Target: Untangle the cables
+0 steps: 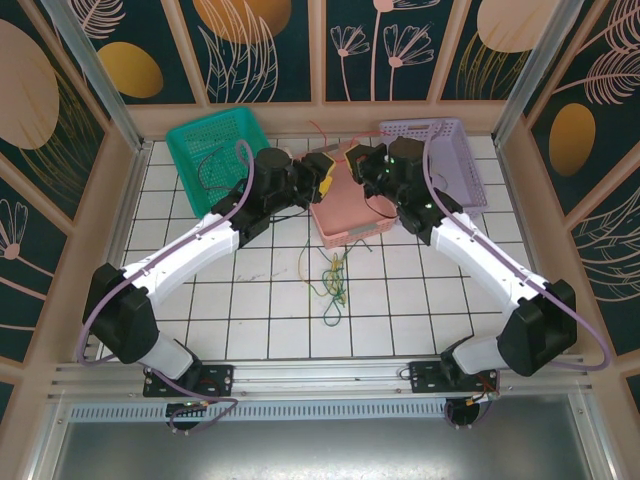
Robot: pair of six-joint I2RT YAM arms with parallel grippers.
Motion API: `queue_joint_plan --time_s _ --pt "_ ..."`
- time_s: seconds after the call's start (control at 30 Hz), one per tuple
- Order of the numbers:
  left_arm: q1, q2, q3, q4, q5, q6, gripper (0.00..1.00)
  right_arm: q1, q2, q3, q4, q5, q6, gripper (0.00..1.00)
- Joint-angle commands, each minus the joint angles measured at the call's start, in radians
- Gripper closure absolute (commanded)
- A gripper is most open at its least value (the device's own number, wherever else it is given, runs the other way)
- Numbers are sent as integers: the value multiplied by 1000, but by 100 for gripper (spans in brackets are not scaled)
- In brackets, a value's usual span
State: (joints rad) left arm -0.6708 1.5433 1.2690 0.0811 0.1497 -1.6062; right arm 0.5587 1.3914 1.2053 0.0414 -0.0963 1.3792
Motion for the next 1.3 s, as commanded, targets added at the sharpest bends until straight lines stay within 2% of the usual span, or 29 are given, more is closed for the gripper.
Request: queue_joint_plan --time_s 0.0,0.13,0.33,0.63,0.87,1.0,1.13,1.27 --pt "-9 10 13 60 9 0 56 17 17 28 -15 -5 46 100" --pt "-18 -9 5 74 -21 -3 56 23 20 27 -35 -1 46 100" --pt "-30 -88 -15 3 -131 -1 50 21 9 0 -41 12 69 100" --pt "-30 -105 -64 29 -116 -28 48 20 22 -9 -40 -8 102 100" --pt "-29 -40 -33 51 -82 -21 51 33 44 12 -43 -38 136 100" --pt "-30 -21 -21 63 -87 -6 68 41 47 5 -40 -36 146 100" --pt "-30 -12 -29 68 -85 -6 79 43 50 3 -30 -55 165 100" --pt "-27 -3 -27 77 -97 8 97 47 54 4 -47 -77 176 100"
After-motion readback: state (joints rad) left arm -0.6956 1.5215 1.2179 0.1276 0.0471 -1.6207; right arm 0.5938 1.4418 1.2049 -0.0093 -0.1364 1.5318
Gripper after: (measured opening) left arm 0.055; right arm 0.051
